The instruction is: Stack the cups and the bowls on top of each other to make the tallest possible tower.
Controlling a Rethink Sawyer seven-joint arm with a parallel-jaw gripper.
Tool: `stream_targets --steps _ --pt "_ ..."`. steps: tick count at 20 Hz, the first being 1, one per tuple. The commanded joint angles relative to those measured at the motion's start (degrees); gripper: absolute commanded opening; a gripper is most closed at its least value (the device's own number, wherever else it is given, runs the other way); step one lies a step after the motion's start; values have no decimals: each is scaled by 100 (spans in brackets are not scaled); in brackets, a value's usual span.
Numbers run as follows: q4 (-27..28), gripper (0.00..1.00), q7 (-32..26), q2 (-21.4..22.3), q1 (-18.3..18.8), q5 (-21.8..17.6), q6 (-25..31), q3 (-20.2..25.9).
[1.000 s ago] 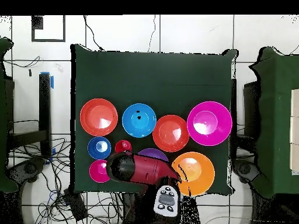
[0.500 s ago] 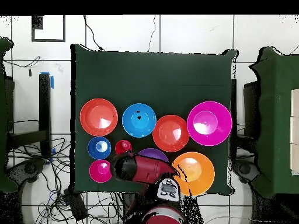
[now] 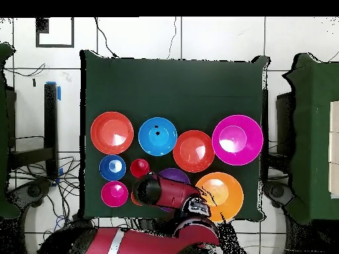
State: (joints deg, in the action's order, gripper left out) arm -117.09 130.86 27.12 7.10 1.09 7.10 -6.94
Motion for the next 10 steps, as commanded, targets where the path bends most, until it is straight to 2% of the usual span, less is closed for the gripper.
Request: stream_targets --steps 1,10 --pt "-94 100 396 -592 208 -342 -525 647" --pt "-351 100 506 -573 255 -559 -659 565"
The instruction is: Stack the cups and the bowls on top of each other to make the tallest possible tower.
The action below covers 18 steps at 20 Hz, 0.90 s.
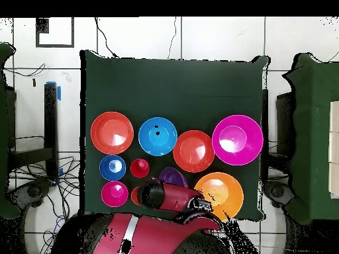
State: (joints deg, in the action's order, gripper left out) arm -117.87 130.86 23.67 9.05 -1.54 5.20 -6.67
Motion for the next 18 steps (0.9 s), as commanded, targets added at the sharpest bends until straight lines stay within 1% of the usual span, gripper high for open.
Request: stream_targets --steps 1,2,4,7,8,12,15,18 --pt "-293 100 496 -194 71 -323 -466 534" --pt "-310 100 489 -145 68 -334 -426 530" --pt "-403 100 439 98 55 -337 -167 515" --pt "-618 100 407 599 -31 -298 294 479" --pt "-656 100 404 698 -46 -284 379 478" --pt "-654 100 339 748 -32 -245 584 507" --pt "-734 100 323 961 -46 -187 833 568" --pt "-803 100 336 1096 -63 -169 932 591"
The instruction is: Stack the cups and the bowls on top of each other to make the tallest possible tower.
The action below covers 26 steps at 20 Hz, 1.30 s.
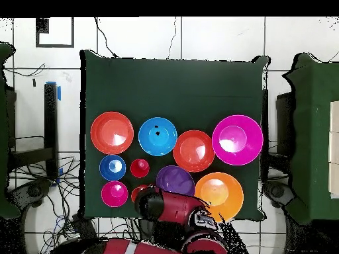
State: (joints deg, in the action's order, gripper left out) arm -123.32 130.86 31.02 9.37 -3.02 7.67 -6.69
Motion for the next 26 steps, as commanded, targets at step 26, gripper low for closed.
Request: stream_targets --steps 26 --pt "288 100 488 -579 163 -82 -537 1201"
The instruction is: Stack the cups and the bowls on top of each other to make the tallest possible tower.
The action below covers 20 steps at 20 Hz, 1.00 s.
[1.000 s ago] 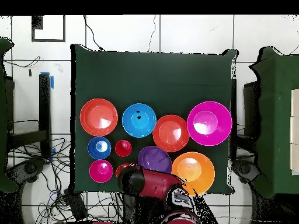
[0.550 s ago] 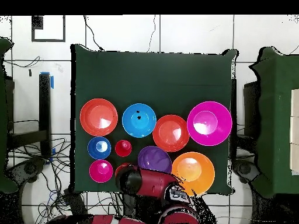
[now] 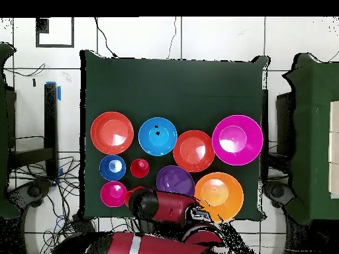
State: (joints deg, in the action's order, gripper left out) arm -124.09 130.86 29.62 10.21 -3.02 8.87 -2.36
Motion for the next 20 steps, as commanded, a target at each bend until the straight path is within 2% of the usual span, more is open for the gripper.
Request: stream_targets --steps 1,7,11,20 --pt "438 100 444 -509 110 -127 -716 770" --pt "705 100 184 -657 258 -342 -765 732" --pt "782 100 39 -615 369 -504 -590 728" --pt "1022 100 -14 -662 456 -839 -586 619"
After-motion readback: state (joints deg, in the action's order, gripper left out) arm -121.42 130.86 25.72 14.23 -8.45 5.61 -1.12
